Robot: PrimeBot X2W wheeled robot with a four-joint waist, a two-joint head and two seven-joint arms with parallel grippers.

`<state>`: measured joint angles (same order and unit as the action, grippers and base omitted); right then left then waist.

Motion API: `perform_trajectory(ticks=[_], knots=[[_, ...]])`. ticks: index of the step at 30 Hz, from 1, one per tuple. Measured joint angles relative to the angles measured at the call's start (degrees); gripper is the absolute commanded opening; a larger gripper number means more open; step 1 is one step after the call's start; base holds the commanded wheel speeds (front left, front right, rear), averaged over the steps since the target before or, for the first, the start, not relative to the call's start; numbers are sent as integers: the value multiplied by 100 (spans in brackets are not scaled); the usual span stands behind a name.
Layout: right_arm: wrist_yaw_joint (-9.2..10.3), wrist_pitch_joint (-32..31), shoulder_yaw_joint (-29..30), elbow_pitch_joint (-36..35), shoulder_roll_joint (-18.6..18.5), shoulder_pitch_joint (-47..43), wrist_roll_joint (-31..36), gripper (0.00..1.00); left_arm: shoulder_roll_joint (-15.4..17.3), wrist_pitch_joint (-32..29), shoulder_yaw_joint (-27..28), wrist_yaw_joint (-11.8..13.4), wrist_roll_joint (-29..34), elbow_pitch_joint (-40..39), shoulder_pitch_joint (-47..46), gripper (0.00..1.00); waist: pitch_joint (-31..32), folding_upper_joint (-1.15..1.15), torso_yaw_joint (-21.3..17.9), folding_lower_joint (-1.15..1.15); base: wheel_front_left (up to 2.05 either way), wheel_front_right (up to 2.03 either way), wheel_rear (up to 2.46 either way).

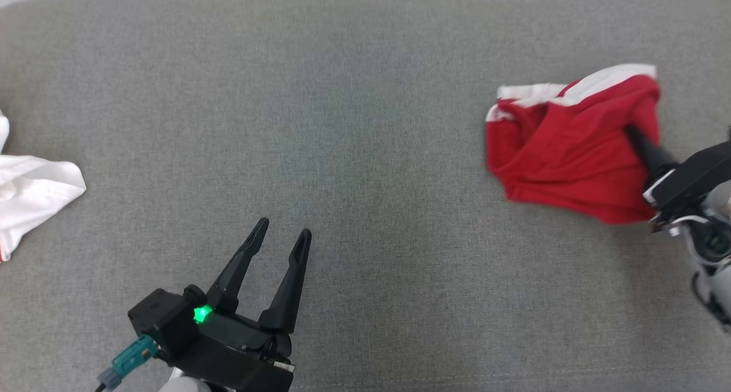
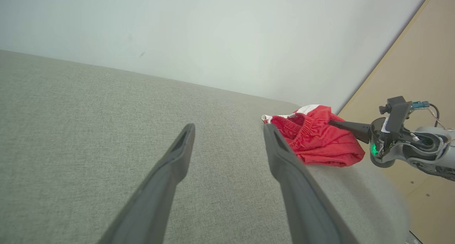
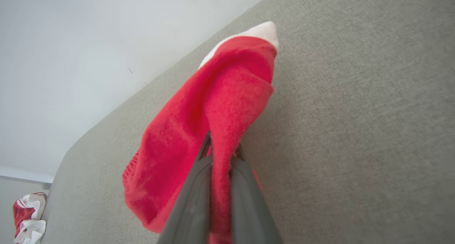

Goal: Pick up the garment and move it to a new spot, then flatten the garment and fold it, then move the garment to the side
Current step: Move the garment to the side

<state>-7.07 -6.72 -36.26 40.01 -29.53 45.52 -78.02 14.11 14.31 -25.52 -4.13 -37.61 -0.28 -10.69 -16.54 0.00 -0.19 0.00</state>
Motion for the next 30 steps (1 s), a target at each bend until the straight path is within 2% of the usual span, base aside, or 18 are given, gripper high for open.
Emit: perform_trajectory(ticks=[7,14,21,30], knots=[[0,-223,-46,-233,-468,312,138,0,15,0,52,15,92,-129,-234,100,-335,0,10,-1,0,0,0],[-1,-382,-199,-447,-969,567,339,0,26,1,387,264,276,-209,-495,100,-699,0,48,-1,0,0,0],[-1,-341,-160,-427,-1496,753,446,0,42,1,494,311,325,-309,-557,100,-1005,0,138,-1,0,0,0],[-2,-148,-130,-352,-1769,992,665,0,65,25,527,310,352,-365,-561,100,-1270,-1,195,-1,0,0,0]])
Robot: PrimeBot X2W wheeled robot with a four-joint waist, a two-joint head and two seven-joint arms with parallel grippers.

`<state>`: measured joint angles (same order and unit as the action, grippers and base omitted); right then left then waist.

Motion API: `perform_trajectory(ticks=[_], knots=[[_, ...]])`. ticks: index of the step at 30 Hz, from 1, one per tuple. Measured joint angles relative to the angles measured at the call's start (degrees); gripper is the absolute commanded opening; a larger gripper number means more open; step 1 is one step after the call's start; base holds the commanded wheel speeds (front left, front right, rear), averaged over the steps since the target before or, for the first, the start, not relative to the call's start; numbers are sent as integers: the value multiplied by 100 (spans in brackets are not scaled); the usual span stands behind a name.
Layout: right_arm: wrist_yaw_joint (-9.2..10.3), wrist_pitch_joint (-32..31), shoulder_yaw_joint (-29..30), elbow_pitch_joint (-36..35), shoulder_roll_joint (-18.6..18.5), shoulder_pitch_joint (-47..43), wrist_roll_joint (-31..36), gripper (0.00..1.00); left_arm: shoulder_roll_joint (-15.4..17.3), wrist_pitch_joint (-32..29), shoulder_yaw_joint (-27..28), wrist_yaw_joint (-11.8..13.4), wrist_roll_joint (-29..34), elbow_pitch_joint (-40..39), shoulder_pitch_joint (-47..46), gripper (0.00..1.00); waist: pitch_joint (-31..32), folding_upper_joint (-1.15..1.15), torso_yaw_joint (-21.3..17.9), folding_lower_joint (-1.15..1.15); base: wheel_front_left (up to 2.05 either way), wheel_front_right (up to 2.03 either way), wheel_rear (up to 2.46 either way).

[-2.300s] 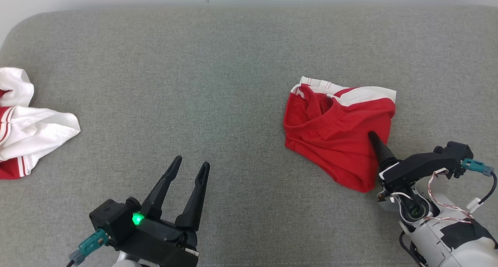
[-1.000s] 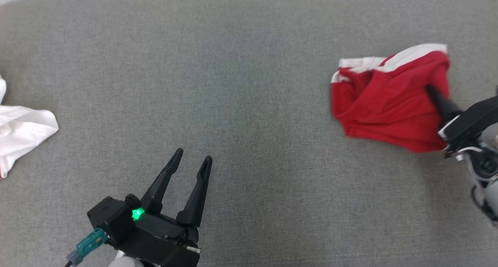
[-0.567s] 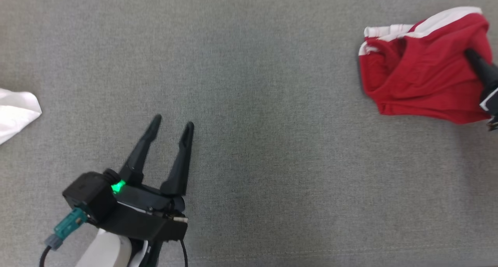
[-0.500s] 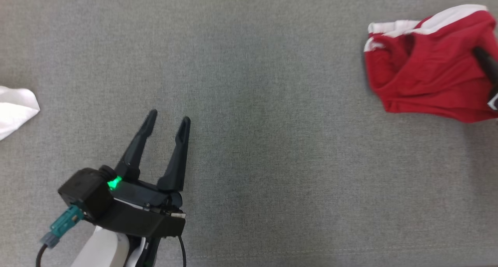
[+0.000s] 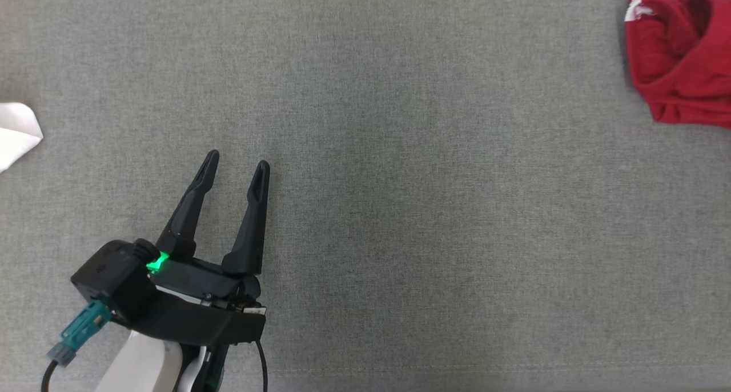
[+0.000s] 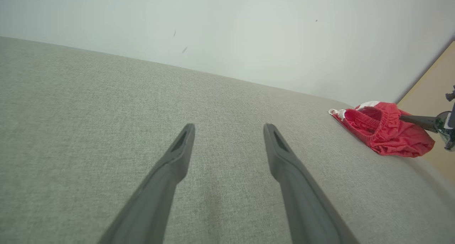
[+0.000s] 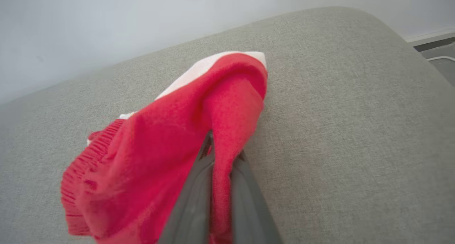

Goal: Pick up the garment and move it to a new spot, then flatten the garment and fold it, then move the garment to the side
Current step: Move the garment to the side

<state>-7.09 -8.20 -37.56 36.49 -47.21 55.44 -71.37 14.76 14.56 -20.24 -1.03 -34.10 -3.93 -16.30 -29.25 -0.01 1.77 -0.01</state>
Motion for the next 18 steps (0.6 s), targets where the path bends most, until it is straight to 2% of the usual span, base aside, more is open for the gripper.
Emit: perform_trajectory(ticks=[9,18], knots=[[-4,309,189,390,-155,193,57,0,-3,0,80,-3,1,1,1,100,-104,1,5,0,0,0,0],[87,378,26,666,-231,350,474,0,-29,0,91,-56,41,-8,-1,100,-176,1,-3,1,0,0,0]])
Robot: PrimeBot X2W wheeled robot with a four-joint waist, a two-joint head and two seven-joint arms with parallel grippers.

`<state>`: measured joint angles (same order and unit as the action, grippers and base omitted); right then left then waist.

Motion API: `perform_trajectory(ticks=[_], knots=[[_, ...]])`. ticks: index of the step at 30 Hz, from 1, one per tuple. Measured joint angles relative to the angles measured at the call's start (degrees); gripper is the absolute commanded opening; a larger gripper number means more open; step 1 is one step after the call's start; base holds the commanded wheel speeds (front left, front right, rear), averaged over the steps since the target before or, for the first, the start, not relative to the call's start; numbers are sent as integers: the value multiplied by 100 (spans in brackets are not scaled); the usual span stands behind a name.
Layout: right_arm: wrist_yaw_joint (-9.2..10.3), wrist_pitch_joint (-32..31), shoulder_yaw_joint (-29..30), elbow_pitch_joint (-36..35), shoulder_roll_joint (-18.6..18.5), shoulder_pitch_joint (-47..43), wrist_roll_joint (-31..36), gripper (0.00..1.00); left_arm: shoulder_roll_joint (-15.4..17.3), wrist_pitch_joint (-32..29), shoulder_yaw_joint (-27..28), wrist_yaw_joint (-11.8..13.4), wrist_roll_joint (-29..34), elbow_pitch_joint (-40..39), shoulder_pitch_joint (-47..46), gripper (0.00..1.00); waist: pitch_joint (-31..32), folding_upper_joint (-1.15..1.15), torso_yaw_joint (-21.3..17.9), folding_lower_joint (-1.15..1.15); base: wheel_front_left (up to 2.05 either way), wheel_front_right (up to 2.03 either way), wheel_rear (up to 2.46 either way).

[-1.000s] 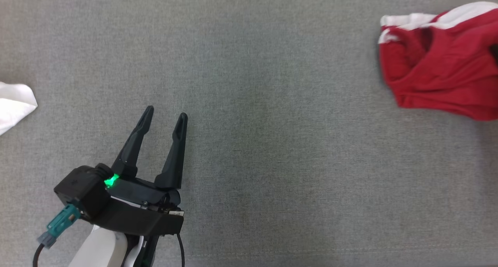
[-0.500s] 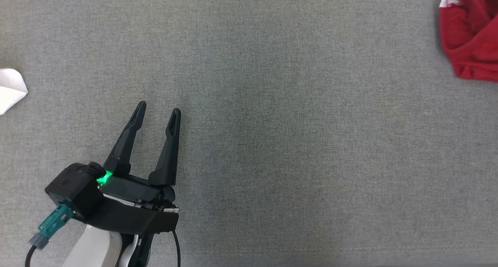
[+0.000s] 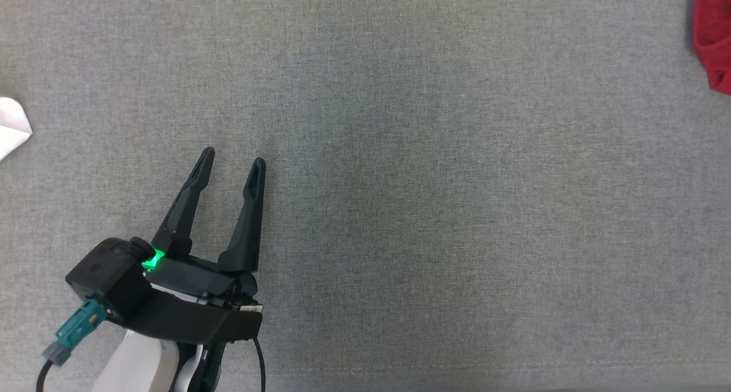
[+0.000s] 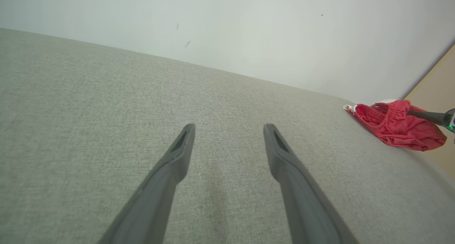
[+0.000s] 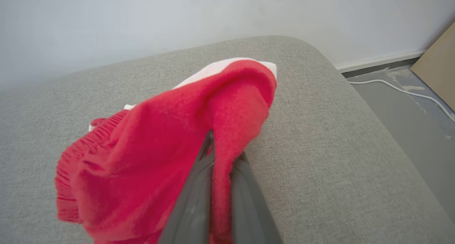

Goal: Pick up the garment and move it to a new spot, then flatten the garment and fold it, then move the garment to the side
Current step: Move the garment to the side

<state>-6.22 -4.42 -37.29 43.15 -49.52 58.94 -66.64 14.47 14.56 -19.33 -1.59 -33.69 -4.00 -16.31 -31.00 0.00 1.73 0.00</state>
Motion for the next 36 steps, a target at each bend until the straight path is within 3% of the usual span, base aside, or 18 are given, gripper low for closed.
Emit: perform_trajectory(ticks=[2,3,4,5,9,20,29,36], knots=[[78,14,-57,56,4,39,108,0,-2,1,10,0,0,1,0,100,-14,0,6,0,0,0,0],[79,48,-74,112,3,56,155,18,-4,1,13,0,0,2,-1,100,-20,0,10,0,0,0,0],[93,49,-80,163,3,74,189,44,-7,1,16,0,0,2,-1,100,-26,0,14,0,0,0,0],[140,58,-89,188,3,81,222,100,-8,1,21,-1,0,4,-1,100,-31,0,18,0,0,0,0],[235,116,-194,354,58,162,376,100,-31,1,32,-45,0,64,-38,100,-17,0,22,0,0,0,0],[833,441,-639,797,277,310,1199,100,-148,1,58,-102,0,316,-90,100,304,0,-41,0,0,0,0],[815,1144,-566,750,664,252,1154,100,-224,1,224,-152,-2,593,-81,100,788,0,-143,0,0,0,0],[772,1768,-722,90,1035,-355,1254,100,-269,1,457,-147,-22,760,129,100,1300,0,-229,0,0,0,0]])
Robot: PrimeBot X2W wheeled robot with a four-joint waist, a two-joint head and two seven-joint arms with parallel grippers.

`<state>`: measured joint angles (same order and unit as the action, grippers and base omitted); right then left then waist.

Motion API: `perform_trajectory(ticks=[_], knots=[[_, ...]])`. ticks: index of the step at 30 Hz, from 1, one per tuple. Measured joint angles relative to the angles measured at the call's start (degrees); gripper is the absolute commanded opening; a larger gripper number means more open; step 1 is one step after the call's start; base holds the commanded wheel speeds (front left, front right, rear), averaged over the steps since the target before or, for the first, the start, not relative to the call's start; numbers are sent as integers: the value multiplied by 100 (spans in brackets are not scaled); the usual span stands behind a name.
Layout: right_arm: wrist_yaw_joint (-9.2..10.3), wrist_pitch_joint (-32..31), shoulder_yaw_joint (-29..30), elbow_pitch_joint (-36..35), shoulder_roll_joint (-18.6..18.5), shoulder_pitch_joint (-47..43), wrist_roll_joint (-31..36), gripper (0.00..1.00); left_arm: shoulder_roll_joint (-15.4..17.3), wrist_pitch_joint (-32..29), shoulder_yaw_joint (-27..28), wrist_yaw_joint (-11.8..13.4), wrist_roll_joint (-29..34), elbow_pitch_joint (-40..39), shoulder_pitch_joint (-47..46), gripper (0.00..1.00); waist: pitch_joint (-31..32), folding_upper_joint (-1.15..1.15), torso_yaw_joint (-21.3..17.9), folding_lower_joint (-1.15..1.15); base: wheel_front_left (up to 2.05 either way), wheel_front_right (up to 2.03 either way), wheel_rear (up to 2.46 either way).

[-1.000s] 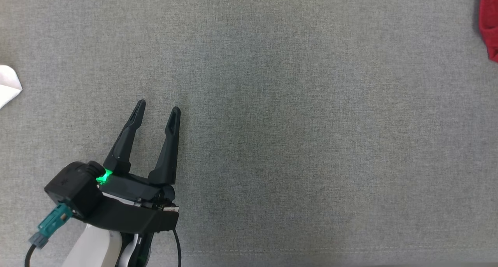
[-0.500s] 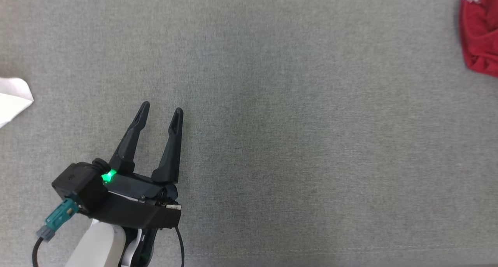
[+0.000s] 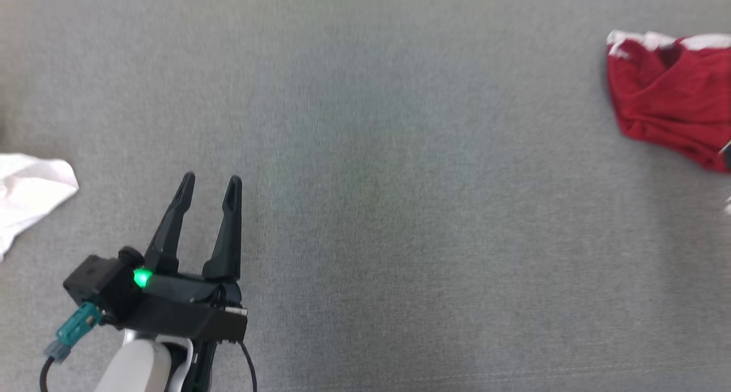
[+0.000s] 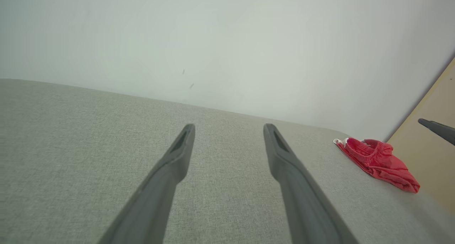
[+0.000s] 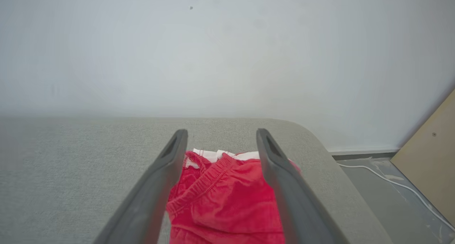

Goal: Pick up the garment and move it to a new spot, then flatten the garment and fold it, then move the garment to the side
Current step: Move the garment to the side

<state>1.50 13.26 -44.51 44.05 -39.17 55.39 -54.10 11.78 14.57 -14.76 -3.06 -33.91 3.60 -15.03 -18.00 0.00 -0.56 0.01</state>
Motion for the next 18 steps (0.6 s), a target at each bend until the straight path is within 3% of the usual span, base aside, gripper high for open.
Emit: perform_trajectory(ticks=[7,18], knots=[[32,101,-34,-1080,47,-794,70,100,-49,-1,141,14,-23,71,525,100,633,0,-92,1,0,0,0],[463,120,148,-2583,-23,-2228,313,100,-33,-1,263,168,190,55,1013,100,1288,1,-157,1,0,0,0]])
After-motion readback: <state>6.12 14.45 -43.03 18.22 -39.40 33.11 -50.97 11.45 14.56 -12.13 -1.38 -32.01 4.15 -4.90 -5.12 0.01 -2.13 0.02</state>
